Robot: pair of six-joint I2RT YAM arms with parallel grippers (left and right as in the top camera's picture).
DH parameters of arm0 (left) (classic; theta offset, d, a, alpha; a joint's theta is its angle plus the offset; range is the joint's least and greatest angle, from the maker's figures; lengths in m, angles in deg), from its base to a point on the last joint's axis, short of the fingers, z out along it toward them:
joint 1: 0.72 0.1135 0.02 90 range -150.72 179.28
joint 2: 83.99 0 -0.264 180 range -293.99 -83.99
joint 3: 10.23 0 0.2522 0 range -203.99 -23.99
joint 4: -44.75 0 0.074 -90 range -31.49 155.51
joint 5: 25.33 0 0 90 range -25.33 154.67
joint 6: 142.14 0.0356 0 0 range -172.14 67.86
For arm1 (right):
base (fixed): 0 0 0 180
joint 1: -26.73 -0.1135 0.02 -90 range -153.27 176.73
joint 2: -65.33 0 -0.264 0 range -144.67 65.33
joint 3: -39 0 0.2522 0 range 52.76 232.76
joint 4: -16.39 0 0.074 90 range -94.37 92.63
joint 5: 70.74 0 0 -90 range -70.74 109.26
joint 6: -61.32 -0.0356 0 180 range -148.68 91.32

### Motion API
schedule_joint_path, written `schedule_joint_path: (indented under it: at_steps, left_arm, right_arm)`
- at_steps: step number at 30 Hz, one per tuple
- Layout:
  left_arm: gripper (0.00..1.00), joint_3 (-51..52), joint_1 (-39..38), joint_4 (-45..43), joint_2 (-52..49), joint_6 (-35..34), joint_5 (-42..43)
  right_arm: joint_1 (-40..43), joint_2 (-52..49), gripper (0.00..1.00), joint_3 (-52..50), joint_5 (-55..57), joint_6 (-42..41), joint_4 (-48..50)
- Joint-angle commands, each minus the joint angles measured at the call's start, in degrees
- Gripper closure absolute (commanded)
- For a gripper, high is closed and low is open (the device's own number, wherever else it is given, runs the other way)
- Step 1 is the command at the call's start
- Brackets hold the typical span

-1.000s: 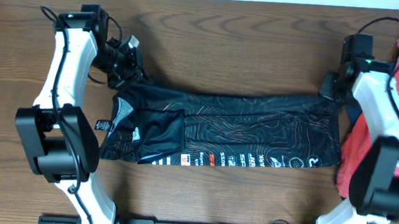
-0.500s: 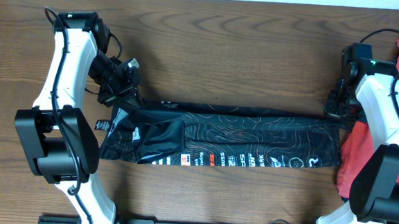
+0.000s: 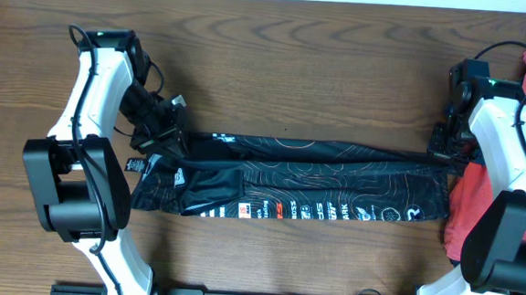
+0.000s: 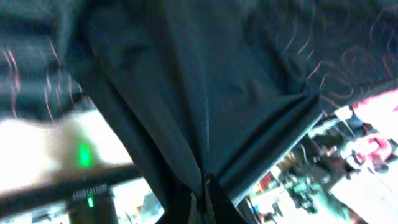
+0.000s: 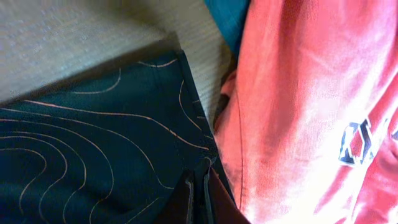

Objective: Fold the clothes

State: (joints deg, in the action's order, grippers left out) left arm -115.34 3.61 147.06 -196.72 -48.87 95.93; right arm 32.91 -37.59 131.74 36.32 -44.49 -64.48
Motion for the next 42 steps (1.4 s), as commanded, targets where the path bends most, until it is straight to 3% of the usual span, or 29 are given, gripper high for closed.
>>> schedule_joint_path:
  at_steps: [1, 6, 12, 17, 21, 29, 42]
  left_arm:
    - [0.94, 0.0, 0.0, -3.9, 0.1, -0.6, -0.2]
    - [0.94, 0.0, -1.9, -13.2, 0.1, -3.3, -0.3]
    - [0.94, 0.2, -6.1, -18.4, 0.1, -3.4, -1.6]
    - [0.94, 1.6, -8.2, -20.4, 0.0, -7.3, -9.3]
    - [0.94, 2.6, -8.4, -17.5, 0.0, -7.3, -9.9]
    - [0.94, 2.6, -8.5, -1.9, 0.0, -5.9, -9.9]
    - [0.94, 7.0, -10.3, -6.6, 0.0, -7.5, -9.9]
  right_arm:
    - [-0.1, 0.1, 0.94, -0.1, 2.0, 0.6, 1.2]
    - [-0.2, -0.4, 0.93, -0.2, 0.7, 0.2, 2.5]
    - [-0.2, -1.5, 0.93, -1.6, -0.6, 0.2, 3.1]
    - [-0.2, -1.6, 0.92, -3.4, -0.5, 0.2, 4.0]
    - [-0.1, -1.6, 0.91, -3.8, -0.5, 0.2, 3.9]
    - [-0.1, -1.6, 0.89, -3.8, 1.6, 0.2, 3.9]
    - [-0.1, -1.6, 0.89, -3.8, 1.6, 0.2, 3.4]
